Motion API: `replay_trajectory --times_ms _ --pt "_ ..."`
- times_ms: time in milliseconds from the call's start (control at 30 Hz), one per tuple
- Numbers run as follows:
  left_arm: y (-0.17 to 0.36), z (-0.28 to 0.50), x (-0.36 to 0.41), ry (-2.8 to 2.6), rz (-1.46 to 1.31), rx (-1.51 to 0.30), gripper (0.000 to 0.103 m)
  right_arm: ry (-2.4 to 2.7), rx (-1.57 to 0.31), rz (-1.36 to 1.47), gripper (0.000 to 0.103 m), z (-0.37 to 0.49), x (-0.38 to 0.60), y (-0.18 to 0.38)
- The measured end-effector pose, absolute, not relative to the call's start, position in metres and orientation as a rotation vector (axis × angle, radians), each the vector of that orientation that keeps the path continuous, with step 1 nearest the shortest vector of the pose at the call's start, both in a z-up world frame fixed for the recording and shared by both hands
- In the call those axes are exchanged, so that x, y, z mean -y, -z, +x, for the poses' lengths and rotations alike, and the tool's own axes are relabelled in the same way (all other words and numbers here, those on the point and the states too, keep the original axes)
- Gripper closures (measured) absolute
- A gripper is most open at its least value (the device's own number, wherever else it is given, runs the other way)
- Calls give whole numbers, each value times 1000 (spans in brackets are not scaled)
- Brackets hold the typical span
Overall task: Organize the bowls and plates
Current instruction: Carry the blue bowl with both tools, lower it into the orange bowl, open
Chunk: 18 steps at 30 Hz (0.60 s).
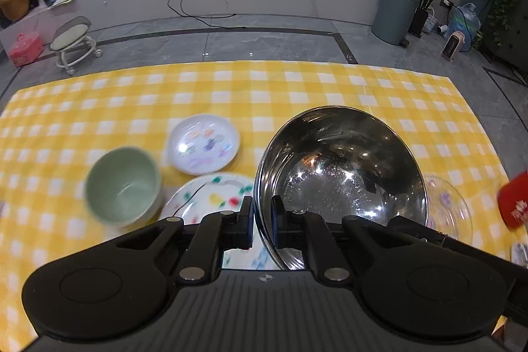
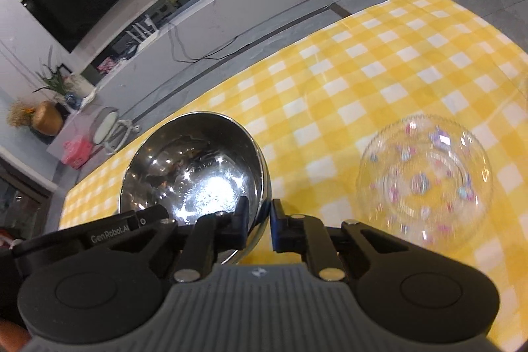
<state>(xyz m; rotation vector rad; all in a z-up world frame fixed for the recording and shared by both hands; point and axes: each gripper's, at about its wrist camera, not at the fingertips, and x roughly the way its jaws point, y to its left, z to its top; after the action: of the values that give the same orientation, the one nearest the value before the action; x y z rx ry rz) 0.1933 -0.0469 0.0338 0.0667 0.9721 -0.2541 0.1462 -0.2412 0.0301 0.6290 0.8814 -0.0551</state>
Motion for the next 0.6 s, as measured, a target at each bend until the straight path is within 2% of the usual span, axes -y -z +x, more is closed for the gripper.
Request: replay_trajectory --times_ms 300,600 --pt "-58 134 5 219 30 -1017 92 -52 -872 691 92 74 211 -62" --pt "-50 98 -43 167 -34 -1119 91 -130 -907 710 92 32 177 -64"
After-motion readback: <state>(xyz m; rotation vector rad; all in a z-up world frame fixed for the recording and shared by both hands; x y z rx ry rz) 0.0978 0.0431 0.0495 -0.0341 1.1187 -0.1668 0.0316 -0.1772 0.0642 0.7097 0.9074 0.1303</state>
